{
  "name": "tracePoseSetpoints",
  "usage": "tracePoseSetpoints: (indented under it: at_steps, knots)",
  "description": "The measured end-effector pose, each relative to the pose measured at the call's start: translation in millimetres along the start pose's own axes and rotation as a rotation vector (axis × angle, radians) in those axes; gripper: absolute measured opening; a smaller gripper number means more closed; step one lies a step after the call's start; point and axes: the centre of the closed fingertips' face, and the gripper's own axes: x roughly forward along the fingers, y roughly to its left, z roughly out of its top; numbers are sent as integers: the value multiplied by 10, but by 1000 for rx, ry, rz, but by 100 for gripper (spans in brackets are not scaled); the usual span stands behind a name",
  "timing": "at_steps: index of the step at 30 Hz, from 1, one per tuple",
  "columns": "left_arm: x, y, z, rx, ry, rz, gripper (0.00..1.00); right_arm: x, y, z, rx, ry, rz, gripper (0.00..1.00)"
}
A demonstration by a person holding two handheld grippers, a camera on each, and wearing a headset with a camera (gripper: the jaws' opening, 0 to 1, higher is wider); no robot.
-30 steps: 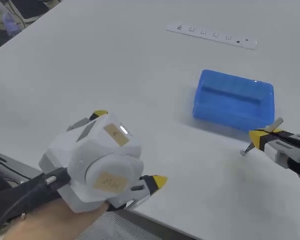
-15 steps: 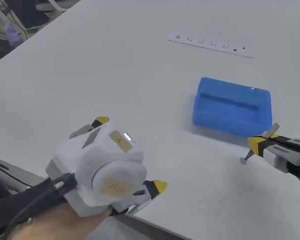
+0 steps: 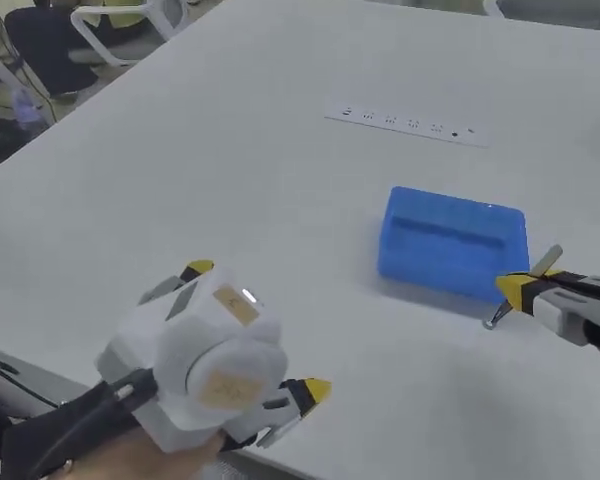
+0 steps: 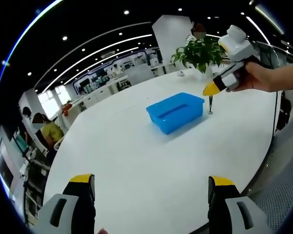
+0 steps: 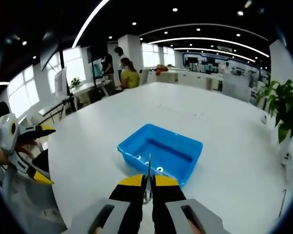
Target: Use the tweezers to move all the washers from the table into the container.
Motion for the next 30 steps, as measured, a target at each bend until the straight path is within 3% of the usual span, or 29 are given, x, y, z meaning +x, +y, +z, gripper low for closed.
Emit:
tracePoseSetpoints:
  at_steps: [16,24,30]
  knots:
    - [4,-10,-22,20,12,3,99,72,-165,409,1,-88,-30,1]
    - [14,-48,-57,51,30,-2,99,186,-311,462,24,-110,-69,2]
    - [8,-10,-50,26,25,6,99,382,-421,309,1,-54,-102,2]
